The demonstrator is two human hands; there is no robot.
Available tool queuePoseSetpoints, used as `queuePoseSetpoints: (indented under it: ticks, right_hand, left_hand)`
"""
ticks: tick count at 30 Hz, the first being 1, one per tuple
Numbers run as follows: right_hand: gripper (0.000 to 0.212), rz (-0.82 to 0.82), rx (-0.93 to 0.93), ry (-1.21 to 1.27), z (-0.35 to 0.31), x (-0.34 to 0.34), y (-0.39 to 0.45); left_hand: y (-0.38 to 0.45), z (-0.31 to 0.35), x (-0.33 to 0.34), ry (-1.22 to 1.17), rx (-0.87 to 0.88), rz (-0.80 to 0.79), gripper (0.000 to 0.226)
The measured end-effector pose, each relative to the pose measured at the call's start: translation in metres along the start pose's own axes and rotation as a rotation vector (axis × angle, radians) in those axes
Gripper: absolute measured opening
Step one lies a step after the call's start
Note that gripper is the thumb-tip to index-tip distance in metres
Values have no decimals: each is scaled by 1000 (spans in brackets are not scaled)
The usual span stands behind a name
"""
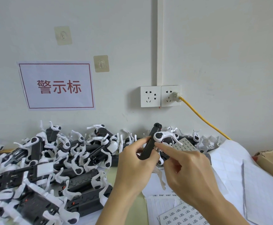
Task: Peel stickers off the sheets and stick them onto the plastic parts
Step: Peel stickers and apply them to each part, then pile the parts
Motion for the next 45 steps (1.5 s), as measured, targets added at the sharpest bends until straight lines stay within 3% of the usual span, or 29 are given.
queuePoseSetpoints:
  ticks: [6,13,24,29,33,45]
  right_hand:
    - [55,-97,-18,16,0,6,0]
    - [58,-247,-64,64,-5,18,-7]
    - [70,-347,-93,62,-1,24,-7]
    - [63,-356,-117,55,-3,24,-8]
    - [70,-319,-116,41,-2,25,-7]
    - [64,-275,-132,78,8,32,-7]
  left_hand:
    - [-2,5,0,5,-19,3,34]
    - [-2,9,-7,-67,-75,93,77]
    - [-1,0,-13,-135,-97,153,52]
    - [0,-5,-14,-141,-123,173,54]
    - [-1,4,-11,-147,-72,151,66]
    - [-2,8,-8,-195,-74,130,64]
Point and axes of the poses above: each hand's wrist, its own y-axis towards the middle knuckle, its own x-axis out of the palm, z = x × y, the point moved 7 cm from there along y, towards the middle knuckle, and after that the axes turned 11 degrees about -y, right-handed, at the moved point
